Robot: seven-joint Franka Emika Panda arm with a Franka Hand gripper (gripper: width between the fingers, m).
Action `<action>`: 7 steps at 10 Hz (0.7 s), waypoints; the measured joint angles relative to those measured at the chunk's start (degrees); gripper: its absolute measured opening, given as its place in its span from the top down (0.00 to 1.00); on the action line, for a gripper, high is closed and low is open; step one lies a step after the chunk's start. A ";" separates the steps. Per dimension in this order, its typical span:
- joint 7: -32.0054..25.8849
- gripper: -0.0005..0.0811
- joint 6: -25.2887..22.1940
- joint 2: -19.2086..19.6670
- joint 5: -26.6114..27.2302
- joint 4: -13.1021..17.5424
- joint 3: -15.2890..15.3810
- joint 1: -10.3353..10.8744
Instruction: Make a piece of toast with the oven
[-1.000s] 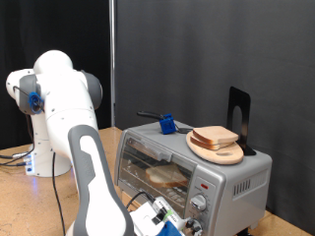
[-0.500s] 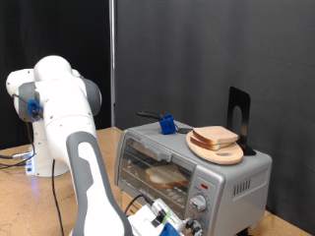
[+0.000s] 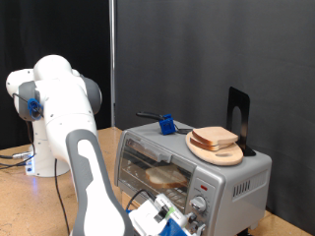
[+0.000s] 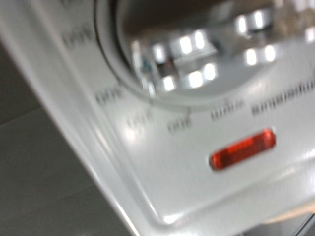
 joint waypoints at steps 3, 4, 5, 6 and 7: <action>0.21 0.57 0.12 -0.34 0.04 -0.05 0.11 0.03; 0.72 0.57 0.27 -0.42 0.05 -0.17 0.11 0.03; 1.73 0.37 0.46 -0.68 0.05 -0.38 0.11 0.05; 3.66 0.37 0.86 -1.01 0.05 -0.65 0.11 0.06; 6.69 0.20 1.68 -1.37 0.01 -1.09 0.06 0.12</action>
